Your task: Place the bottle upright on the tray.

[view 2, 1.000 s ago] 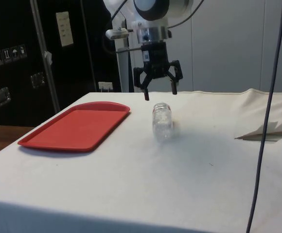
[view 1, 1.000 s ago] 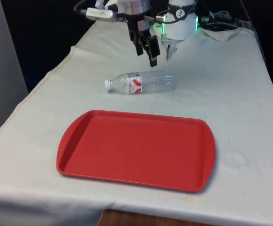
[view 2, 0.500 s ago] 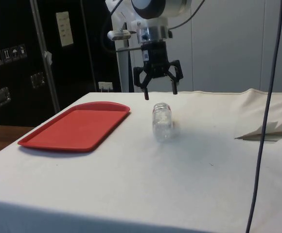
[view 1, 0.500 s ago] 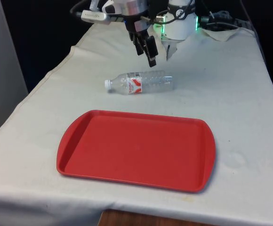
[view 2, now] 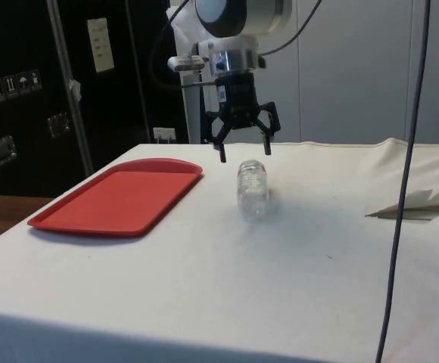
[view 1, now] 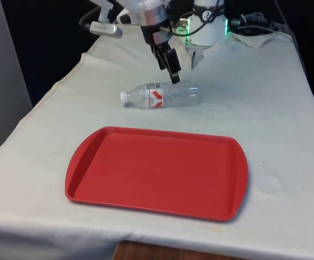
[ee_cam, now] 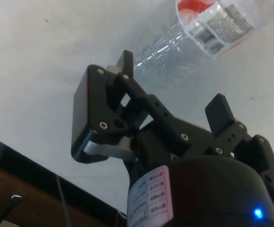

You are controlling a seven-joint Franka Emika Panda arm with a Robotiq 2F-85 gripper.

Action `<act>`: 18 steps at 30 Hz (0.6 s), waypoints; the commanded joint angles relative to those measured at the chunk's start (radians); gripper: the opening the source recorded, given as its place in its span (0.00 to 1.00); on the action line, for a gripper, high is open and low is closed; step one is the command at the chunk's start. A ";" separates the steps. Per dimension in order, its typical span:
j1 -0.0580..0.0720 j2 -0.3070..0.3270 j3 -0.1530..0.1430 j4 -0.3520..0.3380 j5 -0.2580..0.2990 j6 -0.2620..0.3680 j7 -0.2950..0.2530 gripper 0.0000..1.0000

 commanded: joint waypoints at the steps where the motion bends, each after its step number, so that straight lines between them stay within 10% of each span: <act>1: -0.007 0.006 0.003 0.007 0.020 -0.012 -0.013 1.00; 18: -0.017 0.072 -0.025 0.072 0.080 -0.072 -0.039 1.00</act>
